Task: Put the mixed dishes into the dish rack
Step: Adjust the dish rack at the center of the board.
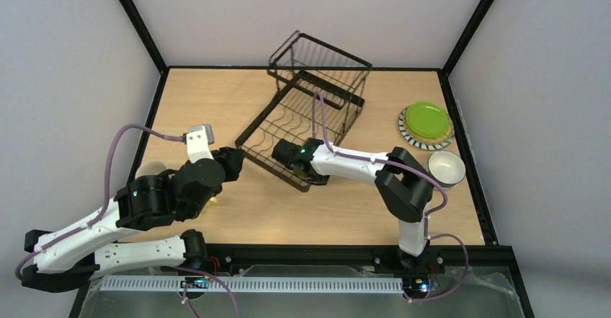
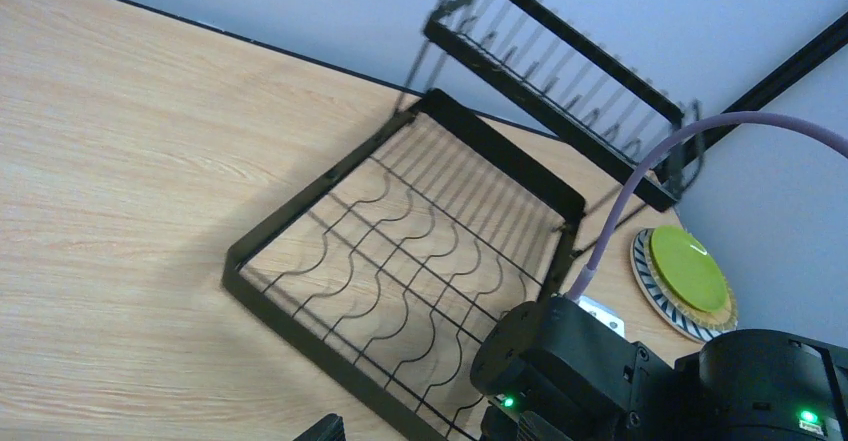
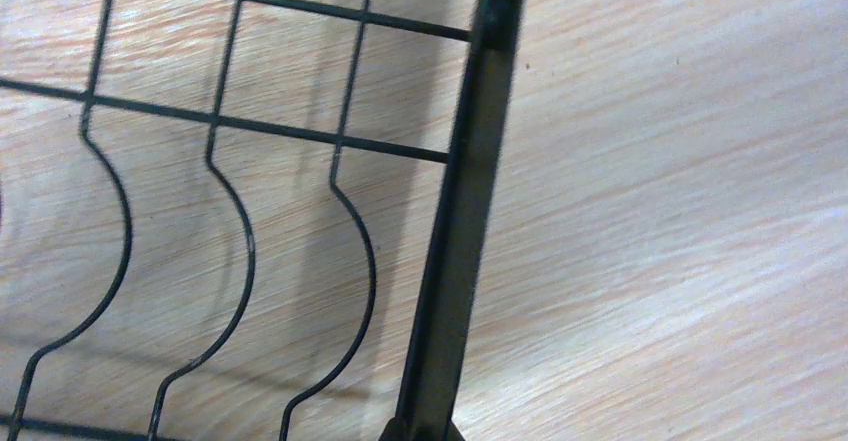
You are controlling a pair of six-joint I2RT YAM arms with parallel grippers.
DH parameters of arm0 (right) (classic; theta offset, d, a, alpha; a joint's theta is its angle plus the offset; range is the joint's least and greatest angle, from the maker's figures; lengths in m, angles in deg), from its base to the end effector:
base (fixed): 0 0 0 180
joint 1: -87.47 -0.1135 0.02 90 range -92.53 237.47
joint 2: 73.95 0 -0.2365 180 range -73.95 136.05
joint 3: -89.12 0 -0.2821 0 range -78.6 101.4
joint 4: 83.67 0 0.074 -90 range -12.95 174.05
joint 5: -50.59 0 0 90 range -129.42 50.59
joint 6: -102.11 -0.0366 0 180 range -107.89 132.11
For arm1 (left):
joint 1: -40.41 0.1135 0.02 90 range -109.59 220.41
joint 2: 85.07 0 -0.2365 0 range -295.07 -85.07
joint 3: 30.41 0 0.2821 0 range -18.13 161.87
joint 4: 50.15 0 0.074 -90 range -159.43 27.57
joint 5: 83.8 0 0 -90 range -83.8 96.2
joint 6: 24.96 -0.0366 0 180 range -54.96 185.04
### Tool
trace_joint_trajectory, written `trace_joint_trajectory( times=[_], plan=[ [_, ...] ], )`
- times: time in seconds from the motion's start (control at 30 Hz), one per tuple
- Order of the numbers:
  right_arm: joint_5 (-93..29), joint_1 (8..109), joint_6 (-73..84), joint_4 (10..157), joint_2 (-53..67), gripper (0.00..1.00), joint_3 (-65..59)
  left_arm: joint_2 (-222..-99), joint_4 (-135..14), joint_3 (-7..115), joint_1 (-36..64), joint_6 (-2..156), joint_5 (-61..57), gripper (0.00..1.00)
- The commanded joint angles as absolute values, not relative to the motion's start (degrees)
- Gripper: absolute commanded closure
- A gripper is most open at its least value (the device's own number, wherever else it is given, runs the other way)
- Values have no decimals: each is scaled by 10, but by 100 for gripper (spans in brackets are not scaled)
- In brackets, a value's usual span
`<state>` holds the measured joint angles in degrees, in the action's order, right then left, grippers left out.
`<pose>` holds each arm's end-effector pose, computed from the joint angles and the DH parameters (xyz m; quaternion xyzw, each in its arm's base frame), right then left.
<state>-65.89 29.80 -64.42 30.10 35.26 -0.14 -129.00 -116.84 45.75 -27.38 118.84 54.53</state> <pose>0.2145 0.3083 0.1412 0.1698 0.9575 -0.0476 0.2283 0.0893 -0.1465 0.3724 -0.0910 0.8245 -0.1943 0.5236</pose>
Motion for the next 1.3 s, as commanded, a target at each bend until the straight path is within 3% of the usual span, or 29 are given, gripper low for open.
trace_joint_trajectory(
  times=[0.0, 0.63, 0.97, 1.27],
  plan=[
    [-674, 282, -480, 271, 346, 100, -36, -1296, -1181, 451, -269, 1198, 565, 1],
    [-754, 291, -390, 191, 194, 100, -148, -1313, -1182, 459, -269, 1224, 553, 1],
    [-668, 383, -222, 327, 73, 100, -227, -1322, -1177, 452, -268, 1236, 538, 1],
    [-598, 421, -151, 376, 135, 100, -210, -1332, -1172, 452, -268, 1238, 532, 1]
  ],
)
